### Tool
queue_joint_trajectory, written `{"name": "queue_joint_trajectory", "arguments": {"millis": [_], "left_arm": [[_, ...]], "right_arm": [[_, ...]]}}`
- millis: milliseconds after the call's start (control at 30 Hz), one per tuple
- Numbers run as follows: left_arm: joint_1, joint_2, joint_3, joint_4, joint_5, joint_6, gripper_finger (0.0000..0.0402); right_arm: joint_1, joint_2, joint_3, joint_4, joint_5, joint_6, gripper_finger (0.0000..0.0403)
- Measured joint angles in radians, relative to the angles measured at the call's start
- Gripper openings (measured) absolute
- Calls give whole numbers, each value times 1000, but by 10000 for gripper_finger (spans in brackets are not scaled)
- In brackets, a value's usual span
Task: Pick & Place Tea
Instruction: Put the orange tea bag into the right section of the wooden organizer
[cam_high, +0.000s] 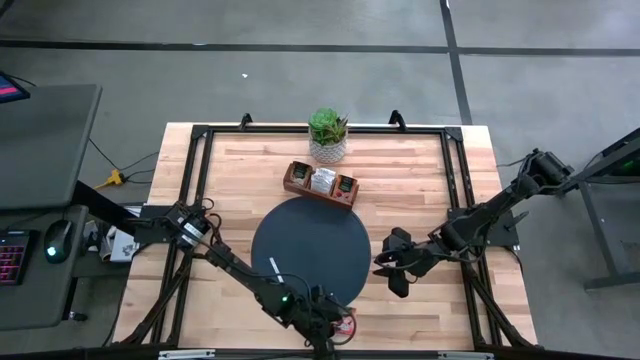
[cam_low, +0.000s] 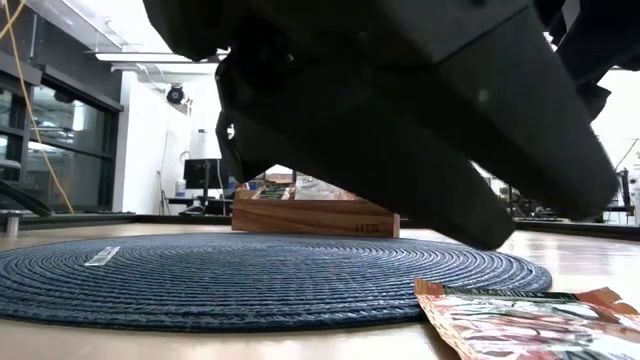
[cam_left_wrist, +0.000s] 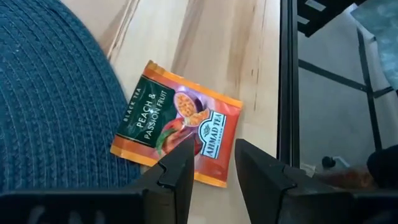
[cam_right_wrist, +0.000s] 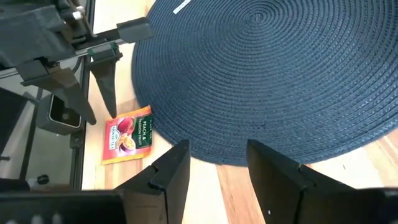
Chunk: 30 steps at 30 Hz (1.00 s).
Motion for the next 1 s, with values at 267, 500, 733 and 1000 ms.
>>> {"name": "queue_joint_trajectory", "arguments": {"millis": [267, 500, 733, 1000], "left_arm": [[0, 0, 0, 1, 28, 27, 114], [16, 32, -1, 29, 64, 34, 114], [38, 53, 0, 50, 105, 28, 114], [41, 51, 1, 0, 83, 39, 114]], "right_arm": [[-1, 0, 0, 1, 17, -4, 154], [-2, 0, 0, 0, 28, -3, 154], [-2, 0, 0, 3, 26, 1, 154], [25, 30, -1, 41, -73, 160, 154]]}}
